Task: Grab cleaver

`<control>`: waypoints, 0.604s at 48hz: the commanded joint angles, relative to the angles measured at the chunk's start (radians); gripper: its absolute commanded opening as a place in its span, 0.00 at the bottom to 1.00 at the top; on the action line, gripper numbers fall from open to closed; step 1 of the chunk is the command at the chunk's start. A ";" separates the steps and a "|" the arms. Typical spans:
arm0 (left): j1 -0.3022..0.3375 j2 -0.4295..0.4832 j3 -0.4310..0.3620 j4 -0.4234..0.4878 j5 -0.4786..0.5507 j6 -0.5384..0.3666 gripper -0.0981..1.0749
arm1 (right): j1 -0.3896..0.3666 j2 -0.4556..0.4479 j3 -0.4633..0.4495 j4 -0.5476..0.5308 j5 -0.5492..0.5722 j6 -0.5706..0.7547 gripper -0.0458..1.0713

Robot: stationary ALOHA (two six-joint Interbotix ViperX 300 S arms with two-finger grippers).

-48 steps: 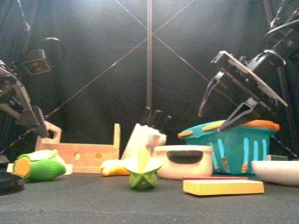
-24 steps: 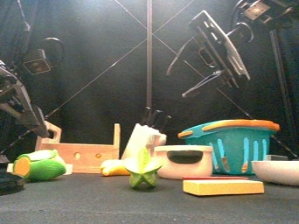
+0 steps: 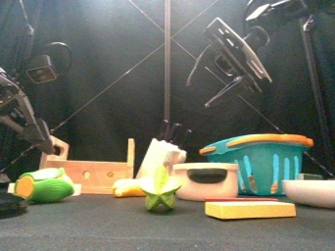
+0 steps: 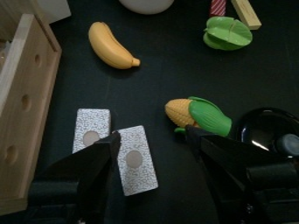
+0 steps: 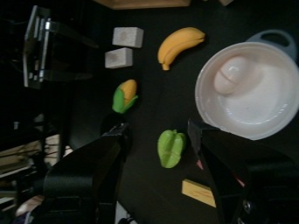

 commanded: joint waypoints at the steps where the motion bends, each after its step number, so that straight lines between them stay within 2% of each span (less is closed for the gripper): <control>1: 0.003 0.002 -0.011 -0.002 -0.006 0.002 0.89 | -0.051 -0.017 -0.095 0.118 0.074 -0.212 0.84; 8: 0.003 0.002 -0.011 -0.002 -0.006 0.002 0.89 | -0.141 0.014 -0.153 0.232 0.009 -0.460 0.84; 13: 0.005 0.002 -0.011 -0.002 -0.006 0.002 0.89 | -0.198 0.043 -0.170 0.256 -0.021 -0.584 0.84; 15: 0.003 0.002 -0.011 -0.002 -0.006 0.002 0.89 | -0.244 0.083 -0.196 0.268 -0.017 -0.681 0.84; 23: 0.003 0.002 -0.011 -0.002 -0.006 0.002 0.89 | -0.276 0.176 -0.262 0.285 0.021 -0.756 0.84; 29: 0.005 0.002 -0.011 -0.002 -0.006 0.002 0.89 | -0.287 0.239 -0.328 0.245 0.043 -0.799 0.84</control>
